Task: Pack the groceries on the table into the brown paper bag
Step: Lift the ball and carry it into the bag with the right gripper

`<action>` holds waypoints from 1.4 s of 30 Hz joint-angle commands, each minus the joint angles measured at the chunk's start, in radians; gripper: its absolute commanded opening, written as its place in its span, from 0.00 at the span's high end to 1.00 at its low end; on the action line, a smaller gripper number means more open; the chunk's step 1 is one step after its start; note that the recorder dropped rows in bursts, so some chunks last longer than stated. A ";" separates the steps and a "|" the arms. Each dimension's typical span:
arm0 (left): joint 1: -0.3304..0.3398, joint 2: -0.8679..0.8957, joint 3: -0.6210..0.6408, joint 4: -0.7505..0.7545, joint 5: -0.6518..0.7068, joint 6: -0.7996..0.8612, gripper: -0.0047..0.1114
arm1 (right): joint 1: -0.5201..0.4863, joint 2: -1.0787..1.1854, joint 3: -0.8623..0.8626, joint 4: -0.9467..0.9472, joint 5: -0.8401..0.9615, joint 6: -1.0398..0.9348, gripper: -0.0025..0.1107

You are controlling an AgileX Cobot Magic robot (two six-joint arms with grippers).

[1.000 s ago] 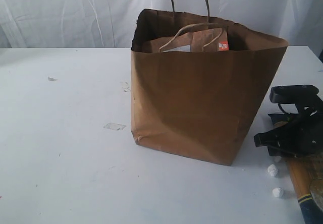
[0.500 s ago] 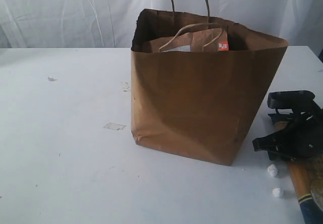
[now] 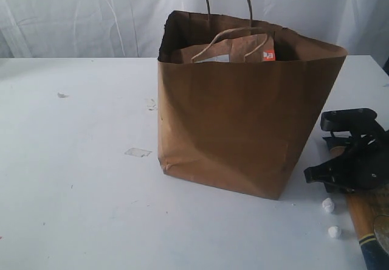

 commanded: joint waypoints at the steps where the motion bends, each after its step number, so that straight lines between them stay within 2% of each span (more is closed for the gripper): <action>1: -0.007 -0.004 0.004 0.016 0.002 -0.002 0.96 | -0.009 -0.035 -0.008 0.005 0.014 -0.003 0.98; 9: -0.007 -0.004 0.004 0.016 0.002 -0.002 0.96 | -0.009 -0.159 -0.008 0.012 0.010 0.031 0.98; 14: -0.007 -0.004 0.004 0.016 0.002 -0.002 0.96 | -0.011 -0.232 -0.004 0.010 -0.048 0.144 0.98; 24: -0.007 -0.004 0.004 0.016 0.002 -0.002 0.96 | -0.011 -0.487 0.075 0.012 -0.369 0.315 0.98; 30: -0.007 -0.004 0.004 0.016 0.002 -0.002 0.96 | -0.011 -0.707 0.098 0.006 -0.542 0.336 0.98; 35: -0.007 -0.004 0.004 0.016 0.002 -0.002 0.96 | 0.016 -0.846 0.093 -0.144 -0.558 0.336 0.98; 39: -0.007 -0.004 0.004 0.016 0.002 -0.002 0.96 | 0.098 -0.893 0.056 -0.478 -0.528 0.394 0.98; 42: -0.007 -0.004 0.004 0.016 0.002 -0.002 0.96 | 0.165 -0.877 0.028 -0.673 -0.472 0.550 0.98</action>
